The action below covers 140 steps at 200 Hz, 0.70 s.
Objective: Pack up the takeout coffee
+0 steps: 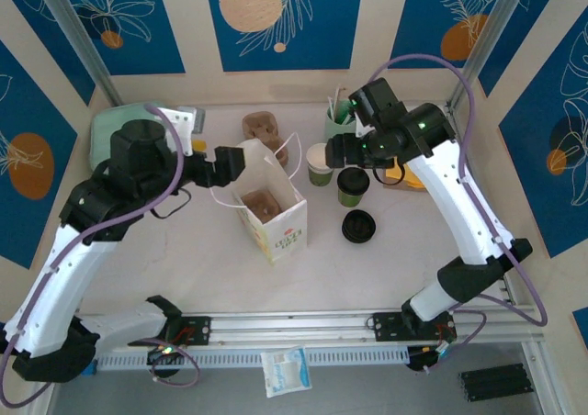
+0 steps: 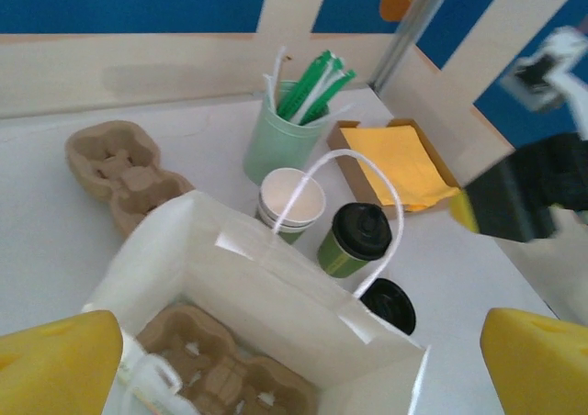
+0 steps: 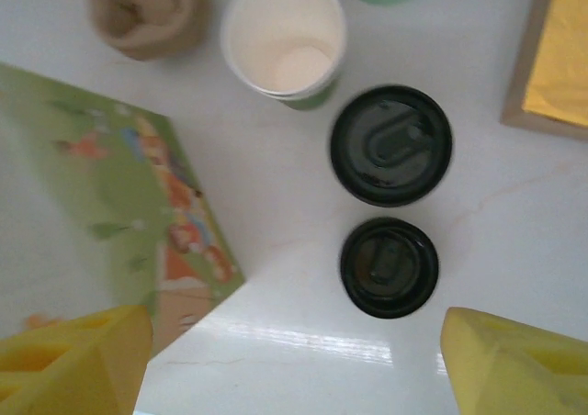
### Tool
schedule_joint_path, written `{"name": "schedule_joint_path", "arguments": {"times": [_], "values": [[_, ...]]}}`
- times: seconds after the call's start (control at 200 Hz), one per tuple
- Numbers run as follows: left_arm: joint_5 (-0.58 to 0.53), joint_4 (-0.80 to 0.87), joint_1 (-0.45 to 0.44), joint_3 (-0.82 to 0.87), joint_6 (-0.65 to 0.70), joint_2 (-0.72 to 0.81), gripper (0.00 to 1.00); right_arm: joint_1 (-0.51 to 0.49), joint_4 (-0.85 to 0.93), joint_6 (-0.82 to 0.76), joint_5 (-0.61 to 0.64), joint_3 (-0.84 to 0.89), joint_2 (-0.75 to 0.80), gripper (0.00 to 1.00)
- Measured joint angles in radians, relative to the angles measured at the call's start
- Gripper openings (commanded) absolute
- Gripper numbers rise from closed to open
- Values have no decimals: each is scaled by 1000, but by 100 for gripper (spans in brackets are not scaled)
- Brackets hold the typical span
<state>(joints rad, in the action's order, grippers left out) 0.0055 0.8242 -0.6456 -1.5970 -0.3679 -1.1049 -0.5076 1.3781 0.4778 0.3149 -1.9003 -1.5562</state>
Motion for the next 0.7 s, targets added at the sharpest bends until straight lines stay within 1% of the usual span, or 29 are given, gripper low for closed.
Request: {"name": "schedule_joint_path", "arguments": {"times": [0.135,0.24,0.415,0.7], "values": [[-15,5,-71,-65,13,-71,100,31,0,-11,26,36,-76,82],[-18,7,-103,-109,30,-120,99,46,4,-26,46,36,-141,83],[-17,8,-110,-124,39,-161,99,80,6,-44,51,36,-221,83],[-18,8,-110,-124,57,-168,99,151,18,-79,11,13,-337,83]]}}
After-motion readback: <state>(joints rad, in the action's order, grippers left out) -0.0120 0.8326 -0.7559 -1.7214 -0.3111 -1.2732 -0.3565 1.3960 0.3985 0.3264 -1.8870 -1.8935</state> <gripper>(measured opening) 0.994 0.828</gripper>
